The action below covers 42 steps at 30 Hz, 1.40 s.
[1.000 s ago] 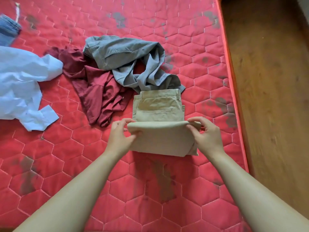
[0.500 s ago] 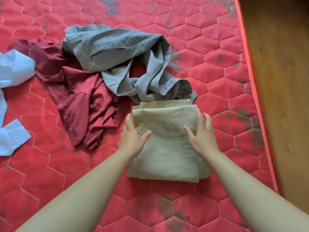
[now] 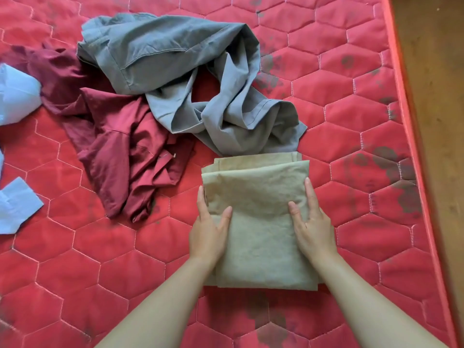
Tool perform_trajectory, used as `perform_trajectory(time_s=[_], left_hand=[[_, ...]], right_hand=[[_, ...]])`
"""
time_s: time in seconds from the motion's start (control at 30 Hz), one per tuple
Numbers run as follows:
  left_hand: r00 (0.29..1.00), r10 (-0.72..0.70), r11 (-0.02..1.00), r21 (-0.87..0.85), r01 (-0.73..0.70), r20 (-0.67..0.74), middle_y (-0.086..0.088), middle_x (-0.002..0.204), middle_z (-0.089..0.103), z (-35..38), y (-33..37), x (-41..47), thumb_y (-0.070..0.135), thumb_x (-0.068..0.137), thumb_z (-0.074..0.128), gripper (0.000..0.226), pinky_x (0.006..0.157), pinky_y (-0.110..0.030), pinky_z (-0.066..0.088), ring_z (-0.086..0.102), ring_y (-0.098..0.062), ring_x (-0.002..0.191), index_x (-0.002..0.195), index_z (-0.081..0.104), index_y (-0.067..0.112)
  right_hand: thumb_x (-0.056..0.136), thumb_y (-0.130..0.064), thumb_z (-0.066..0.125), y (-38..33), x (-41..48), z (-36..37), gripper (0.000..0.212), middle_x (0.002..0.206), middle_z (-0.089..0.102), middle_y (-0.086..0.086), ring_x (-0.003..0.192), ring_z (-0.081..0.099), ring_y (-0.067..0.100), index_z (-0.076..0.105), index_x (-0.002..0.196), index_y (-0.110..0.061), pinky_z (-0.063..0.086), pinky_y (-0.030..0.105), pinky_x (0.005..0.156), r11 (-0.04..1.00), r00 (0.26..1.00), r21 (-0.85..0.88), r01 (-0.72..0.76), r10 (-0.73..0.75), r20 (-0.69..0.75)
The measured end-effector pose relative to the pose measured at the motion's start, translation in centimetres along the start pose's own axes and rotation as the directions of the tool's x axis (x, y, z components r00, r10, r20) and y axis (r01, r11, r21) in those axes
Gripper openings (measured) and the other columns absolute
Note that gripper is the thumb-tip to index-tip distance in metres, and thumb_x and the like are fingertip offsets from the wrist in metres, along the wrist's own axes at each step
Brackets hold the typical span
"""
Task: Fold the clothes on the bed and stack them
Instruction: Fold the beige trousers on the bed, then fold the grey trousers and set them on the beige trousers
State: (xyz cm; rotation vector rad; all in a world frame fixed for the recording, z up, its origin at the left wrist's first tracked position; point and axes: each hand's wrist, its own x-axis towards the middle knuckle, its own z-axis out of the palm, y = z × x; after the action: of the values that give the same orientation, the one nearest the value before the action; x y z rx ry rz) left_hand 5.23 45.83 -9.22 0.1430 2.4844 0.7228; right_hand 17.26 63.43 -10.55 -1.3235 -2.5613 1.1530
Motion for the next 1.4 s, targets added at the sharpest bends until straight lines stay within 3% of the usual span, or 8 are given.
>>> perform_trajectory(time_s=[0.13, 0.33, 0.47, 0.57, 0.67, 0.87, 1.2, 1.4], left_hand=[[0.992, 0.026, 0.998, -0.056, -0.019, 0.124, 0.000, 0.140, 0.047, 1.2, 0.0, -4.4, 0.046, 0.090, 0.049, 0.081, 0.080, -0.030, 0.041, 0.054, -0.028, 0.117, 0.143, -0.011, 0.041], [0.909, 0.135, 0.981, -0.180, -0.068, 0.394, 0.008, 0.143, 0.040, 5.2, 2.8, -11.2, 0.028, 0.090, 0.053, 0.083, 0.098, -0.031, 0.039, 0.045, -0.019, 0.127, 0.144, -0.010, 0.037], [0.955, 0.218, 0.949, 0.183, -0.256, 0.202, -0.007, 0.152, 0.017, 7.0, 4.6, -14.3, 0.037, 0.086, 0.057, 0.086, 0.105, -0.045, 0.033, 0.026, -0.028, 0.138, 0.147, -0.003, 0.028], [0.787, 0.603, 0.721, 0.330, -0.609, 0.135, -0.009, 0.151, 0.021, 8.5, 5.8, -15.0, 0.037, 0.079, 0.059, 0.077, 0.105, -0.054, 0.028, 0.023, -0.030, 0.140, 0.144, 0.018, 0.028], [0.650, 0.738, 0.538, 0.421, -0.730, 0.183, -0.010, 0.148, 0.035, 9.9, 6.1, -13.3, 0.041, 0.080, 0.049, 0.061, 0.105, -0.057, 0.030, 0.030, -0.029, 0.137, 0.140, 0.039, 0.031], [0.729, 0.653, 0.597, 0.452, -0.663, 0.207, -0.008, 0.151, 0.030, 12.6, 3.8, -8.7, 0.049, 0.086, 0.037, 0.056, 0.098, -0.043, 0.035, 0.030, -0.024, 0.138, 0.140, 0.036, 0.035], [0.740, 0.619, 0.633, 0.390, -0.669, 0.265, -0.006, 0.148, 0.036, 10.2, 4.8, -9.2, 0.052, 0.086, 0.033, 0.056, 0.097, -0.046, 0.036, 0.035, -0.023, 0.135, 0.137, 0.045, 0.030], [0.875, 0.468, 0.789, 0.388, -0.477, 0.124, 0.003, 0.139, 0.044, 2.8, 3.9, -7.8, 0.060, 0.084, 0.024, 0.066, 0.100, -0.042, 0.035, 0.041, -0.017, 0.127, 0.141, 0.036, 0.029]], right_hand=[[0.088, -0.049, 0.051, 3.1, -4.0, -2.2, 0.064, 0.143, 0.045, -0.004, 0.129, 0.044, 0.018, 0.012, 0.138, -0.059, 0.034, 0.024, 0.099, 0.995, 0.999, 0.096, -0.030, 0.028, 0.023], [0.087, -0.049, 0.051, 9.7, -8.9, -8.7, 0.063, 0.142, 0.046, -0.004, 0.127, 0.046, 0.021, 0.018, 0.142, -0.050, 0.038, 0.030, 0.094, 0.986, 0.984, -0.008, -0.167, 0.166, -0.058], [0.087, -0.036, 0.057, 12.1, -11.1, -12.0, 0.067, 0.140, 0.035, 0.018, 0.125, 0.040, 0.037, 0.027, 0.146, -0.026, 0.037, 0.047, 0.098, 0.951, 0.974, -0.222, -0.215, 0.191, -0.124], [0.084, -0.036, 0.065, 10.9, -12.0, -11.6, 0.070, 0.145, 0.032, 0.019, 0.133, 0.030, 0.038, 0.034, 0.143, -0.014, 0.033, 0.055, 0.103, 0.933, 0.995, -0.359, -0.003, -0.031, -0.091], [0.085, -0.048, 0.046, 9.3, -11.1, -9.7, 0.065, 0.147, 0.034, 0.014, 0.136, 0.027, 0.033, 0.038, 0.141, -0.016, 0.028, 0.055, 0.107, 0.894, 0.977, -0.402, 0.196, -0.212, 0.005], [0.086, -0.053, 0.034, 11.4, -7.3, -6.3, 0.062, 0.154, 0.024, 0.008, 0.142, 0.016, 0.026, 0.036, 0.142, -0.027, 0.005, 0.047, 0.113, 0.873, 0.988, -0.468, 0.139, -0.156, 0.002], [0.083, -0.056, 0.032, 9.7, -7.4, -7.4, 0.064, 0.146, 0.038, 0.007, 0.137, 0.027, 0.030, 0.046, 0.136, -0.022, 0.013, 0.051, 0.109, 0.900, 0.989, -0.413, 0.137, -0.146, 0.010], [0.089, -0.040, 0.055, 2.7, -6.8, -7.2, 0.053, 0.140, 0.041, 0.006, 0.131, 0.034, 0.025, 0.045, 0.134, -0.013, 0.030, 0.045, 0.104, 0.932, 0.964, -0.256, 0.257, -0.229, 0.135]])
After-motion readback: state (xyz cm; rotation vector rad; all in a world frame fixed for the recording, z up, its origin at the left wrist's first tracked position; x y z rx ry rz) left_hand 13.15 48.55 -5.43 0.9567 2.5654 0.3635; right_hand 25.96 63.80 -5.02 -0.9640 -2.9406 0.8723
